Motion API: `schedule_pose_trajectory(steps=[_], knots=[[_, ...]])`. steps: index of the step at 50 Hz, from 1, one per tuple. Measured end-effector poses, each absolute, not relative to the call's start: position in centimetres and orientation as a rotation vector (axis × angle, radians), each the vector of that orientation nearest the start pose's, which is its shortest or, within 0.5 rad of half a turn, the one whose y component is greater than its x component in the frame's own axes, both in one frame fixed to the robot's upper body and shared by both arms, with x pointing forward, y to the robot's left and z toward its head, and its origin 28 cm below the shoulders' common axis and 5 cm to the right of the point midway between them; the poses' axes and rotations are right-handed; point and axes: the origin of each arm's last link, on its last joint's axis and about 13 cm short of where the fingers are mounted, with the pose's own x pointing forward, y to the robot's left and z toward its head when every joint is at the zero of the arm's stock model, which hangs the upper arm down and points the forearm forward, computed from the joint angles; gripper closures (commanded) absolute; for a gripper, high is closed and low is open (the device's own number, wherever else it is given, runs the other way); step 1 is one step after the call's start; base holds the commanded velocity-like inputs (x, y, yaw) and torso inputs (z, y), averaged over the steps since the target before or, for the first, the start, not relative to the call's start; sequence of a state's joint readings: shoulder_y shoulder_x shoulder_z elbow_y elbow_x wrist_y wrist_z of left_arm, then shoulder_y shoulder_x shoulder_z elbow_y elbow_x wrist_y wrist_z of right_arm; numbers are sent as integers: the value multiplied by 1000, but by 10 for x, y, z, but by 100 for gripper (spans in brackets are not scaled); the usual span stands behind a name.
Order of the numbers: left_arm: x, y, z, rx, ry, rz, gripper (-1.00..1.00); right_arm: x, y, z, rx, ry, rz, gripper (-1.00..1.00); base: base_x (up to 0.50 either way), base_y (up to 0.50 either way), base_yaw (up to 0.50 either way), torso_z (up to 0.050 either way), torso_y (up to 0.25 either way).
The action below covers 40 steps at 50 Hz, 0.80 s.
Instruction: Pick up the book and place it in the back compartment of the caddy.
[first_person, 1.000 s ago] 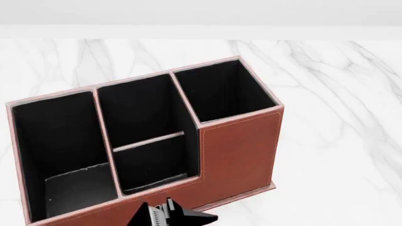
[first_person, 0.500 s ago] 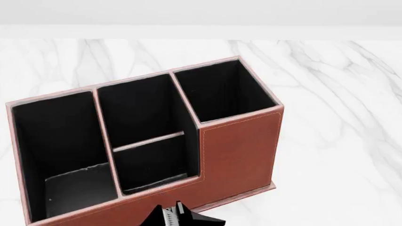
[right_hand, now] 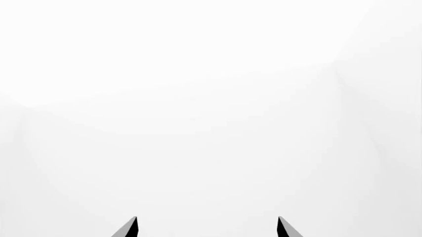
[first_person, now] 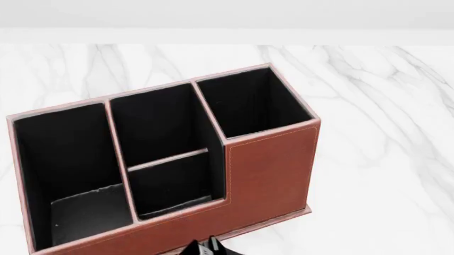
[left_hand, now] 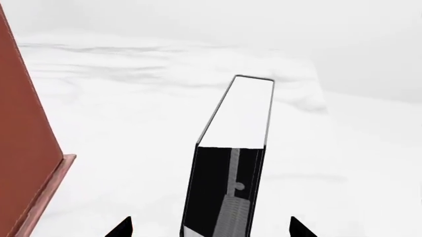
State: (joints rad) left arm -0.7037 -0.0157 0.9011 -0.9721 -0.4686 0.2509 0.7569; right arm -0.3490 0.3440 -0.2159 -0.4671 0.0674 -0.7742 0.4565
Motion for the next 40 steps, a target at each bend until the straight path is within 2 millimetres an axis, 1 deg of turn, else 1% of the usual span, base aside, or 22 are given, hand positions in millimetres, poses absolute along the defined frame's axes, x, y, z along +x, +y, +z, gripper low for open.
schedule_pose_trajectory(steps=[16,17,40], knots=[[319,124,-2,117,218,-1295,-100,120,-105,100,165,-814,-51,-100,0,0,0,0,0],[319,124,-2,118,219,-1295,100,120,-105,101,166,-814,-51,-100,0,0,0,0,0],[320,127,-4,134,218,-1292,100,120,-105,100,167,-815,-53,-100,0,0,0,0,0]])
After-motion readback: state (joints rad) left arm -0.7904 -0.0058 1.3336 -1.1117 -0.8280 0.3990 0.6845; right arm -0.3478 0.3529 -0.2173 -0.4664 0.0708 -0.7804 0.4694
